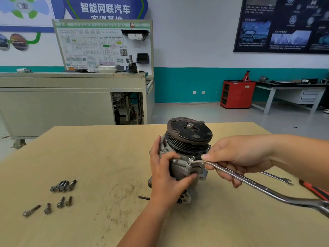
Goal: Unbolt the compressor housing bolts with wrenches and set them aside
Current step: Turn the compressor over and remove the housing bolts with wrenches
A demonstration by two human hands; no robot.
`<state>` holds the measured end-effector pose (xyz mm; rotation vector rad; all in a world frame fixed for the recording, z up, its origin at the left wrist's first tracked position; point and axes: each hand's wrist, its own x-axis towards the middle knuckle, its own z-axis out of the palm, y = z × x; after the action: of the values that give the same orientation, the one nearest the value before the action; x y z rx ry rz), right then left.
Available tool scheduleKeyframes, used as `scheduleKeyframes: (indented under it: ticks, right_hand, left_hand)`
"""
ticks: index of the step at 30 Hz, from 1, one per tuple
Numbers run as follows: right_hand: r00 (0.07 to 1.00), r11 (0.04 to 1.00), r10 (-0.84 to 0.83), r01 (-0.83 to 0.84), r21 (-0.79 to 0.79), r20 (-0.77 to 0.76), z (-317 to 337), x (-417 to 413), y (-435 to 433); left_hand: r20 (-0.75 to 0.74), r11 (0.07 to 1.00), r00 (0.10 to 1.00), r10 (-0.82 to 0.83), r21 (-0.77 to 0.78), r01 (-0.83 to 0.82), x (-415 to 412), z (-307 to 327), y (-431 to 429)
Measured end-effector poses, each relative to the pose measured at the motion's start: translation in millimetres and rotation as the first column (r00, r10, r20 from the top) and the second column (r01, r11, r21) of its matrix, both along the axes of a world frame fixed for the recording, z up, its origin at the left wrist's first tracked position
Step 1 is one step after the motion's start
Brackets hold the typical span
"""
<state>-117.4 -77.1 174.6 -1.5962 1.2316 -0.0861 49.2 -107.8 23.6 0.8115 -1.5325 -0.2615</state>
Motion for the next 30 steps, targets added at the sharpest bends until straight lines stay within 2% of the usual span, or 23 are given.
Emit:
scheduleKeyframes:
  ticks: [2, 4, 6, 8, 9, 10, 12, 14, 19, 26, 30]
  right_hand:
    - [0.989, 0.996, 0.081, -0.085, -0.034, -0.121, 6, -4, -6]
    - [0.953, 0.971, 0.097, -0.155, -0.183, -0.288, 9, -8, -11]
    - [0.908, 0.887, 0.017, -0.208, -0.412, -0.420, 8, -12, -18]
    - [0.894, 0.804, -0.031, -0.243, -0.543, -0.447, 7, -17, -21]
    - [0.900, 0.813, -0.009, -0.247, -0.527, -0.435, 7, -20, -21]
    - [0.921, 0.862, 0.032, -0.223, -0.456, -0.389, 8, -23, -18]
    - [0.967, 0.960, 0.117, -0.169, -0.225, -0.225, 7, -28, -12]
    - [0.988, 0.987, 0.137, -0.142, -0.073, -0.068, 1, -28, -4]
    - [0.980, 0.999, -0.033, 0.026, 0.040, 0.195, -25, -8, 9]
    - [0.964, 0.992, -0.123, 0.112, 0.061, 0.236, -21, 4, 8]
    - [0.997, 0.999, -0.039, 0.041, -0.025, 0.063, -9, 2, 1]
  left_hand:
    - [0.003, 1.000, 1.000, -0.003, 0.005, 0.003, 0, -1, 0]
    - [0.010, 1.000, 1.000, -0.006, 0.010, 0.006, 0, 0, 0]
    - [0.011, 1.000, 1.000, -0.008, 0.016, 0.008, 1, 1, 0]
    - [0.011, 1.000, 1.000, -0.010, 0.018, 0.010, 0, 0, 0]
    - [0.012, 1.000, 1.000, -0.013, 0.019, 0.013, 0, 0, 0]
    - [0.013, 1.000, 1.000, -0.015, 0.020, 0.015, 0, 0, 0]
    - [0.016, 1.000, 1.000, -0.017, 0.024, 0.017, 1, 0, 0]
    - [0.017, 1.000, 1.000, -0.018, 0.023, 0.018, 1, 0, -1]
    - [0.011, 1.000, 1.000, -0.015, -0.018, 0.015, 1, -2, -3]
    - [0.002, 1.000, 1.000, -0.015, -0.018, 0.015, 0, -2, -3]
    - [0.005, 1.000, 1.000, -0.006, -0.023, 0.006, 0, -3, -3]
